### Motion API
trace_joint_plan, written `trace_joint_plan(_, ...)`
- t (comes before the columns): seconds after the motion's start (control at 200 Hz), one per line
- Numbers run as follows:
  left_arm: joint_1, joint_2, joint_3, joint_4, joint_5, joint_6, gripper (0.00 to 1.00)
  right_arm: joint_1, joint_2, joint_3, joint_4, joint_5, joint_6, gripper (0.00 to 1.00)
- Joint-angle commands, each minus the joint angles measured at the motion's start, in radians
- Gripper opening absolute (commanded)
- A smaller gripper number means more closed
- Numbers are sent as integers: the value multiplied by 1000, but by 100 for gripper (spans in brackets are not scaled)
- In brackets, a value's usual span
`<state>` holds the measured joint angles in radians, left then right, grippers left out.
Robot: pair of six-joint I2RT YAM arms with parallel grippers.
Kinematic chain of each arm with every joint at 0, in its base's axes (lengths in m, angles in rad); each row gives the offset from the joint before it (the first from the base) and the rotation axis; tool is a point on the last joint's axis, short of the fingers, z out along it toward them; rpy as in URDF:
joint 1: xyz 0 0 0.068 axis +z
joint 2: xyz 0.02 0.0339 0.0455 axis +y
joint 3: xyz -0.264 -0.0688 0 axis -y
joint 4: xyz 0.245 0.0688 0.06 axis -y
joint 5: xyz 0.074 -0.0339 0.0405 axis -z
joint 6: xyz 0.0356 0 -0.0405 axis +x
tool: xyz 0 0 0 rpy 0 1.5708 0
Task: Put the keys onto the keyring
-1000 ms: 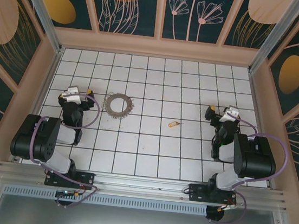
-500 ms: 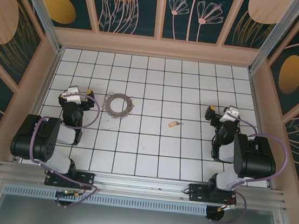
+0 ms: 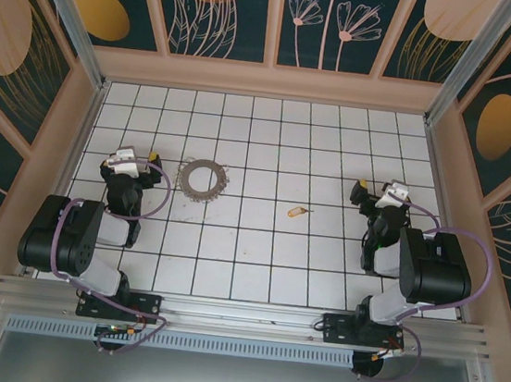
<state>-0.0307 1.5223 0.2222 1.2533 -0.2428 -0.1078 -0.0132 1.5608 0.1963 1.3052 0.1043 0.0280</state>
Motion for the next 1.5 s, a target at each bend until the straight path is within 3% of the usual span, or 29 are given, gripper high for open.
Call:
trace_joint_plan(0.0, 8, -4, 3, 38, 5, 13, 99, 6, 2, 7, 50, 10, 1, 99)
trace_joint_plan(0.48, 8, -3, 2, 37, 5, 13, 99, 3, 1, 8, 49, -14, -1, 99)
trace_joint_plan(0.696, 8, -8, 3, 39, 5, 13, 99, 6, -67, 36, -62, -38, -16, 99)
trace_joint_plan(0.836, 8, -86, 100, -217, 11, 12, 99, 10, -148, 37, -128, -46, -28, 99)
trace_joint_plan(1.041, 6, -234, 193, -490, 15, -70, 99, 68, -332, 90, -379, 72, -73, 99)
trace_joint_plan(1.196, -3, -333, 323, -733, 235, -215, 99, 109, -488, 141, -583, 106, 34, 99)
trace_joint_plan(1.326, -34, -309, 475, -941, 445, -365, 99, 117, -582, 210, -818, 94, 208, 99)
trace_joint_plan(1.496, -113, -182, 668, -1183, 540, -366, 99, 134, -552, 358, -1116, -85, 303, 99)
